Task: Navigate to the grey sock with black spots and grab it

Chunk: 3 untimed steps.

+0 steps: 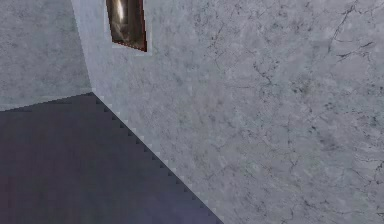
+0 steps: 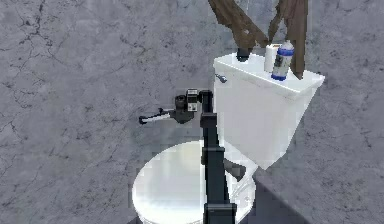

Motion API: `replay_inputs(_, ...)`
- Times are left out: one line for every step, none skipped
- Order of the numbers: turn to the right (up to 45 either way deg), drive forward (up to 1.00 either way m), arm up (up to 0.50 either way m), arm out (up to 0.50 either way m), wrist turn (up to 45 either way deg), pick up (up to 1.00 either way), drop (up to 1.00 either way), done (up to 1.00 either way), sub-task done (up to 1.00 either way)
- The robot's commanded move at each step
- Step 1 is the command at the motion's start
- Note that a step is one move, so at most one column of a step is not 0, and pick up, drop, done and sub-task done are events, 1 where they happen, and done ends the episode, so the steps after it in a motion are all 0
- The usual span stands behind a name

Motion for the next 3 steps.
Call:
replay_inputs(0.0, 0.00, 0.00, 0.00, 45.0, 0.00, 0.00, 0.00, 0.00)
replay_inputs(0.0, 0.00, 0.00, 0.00, 45.0, 0.00, 0.00, 0.00, 0.00)
replay_inputs(0.0, 0.00, 0.00, 0.00, 18.0, 0.00, 0.00, 0.00, 0.00)
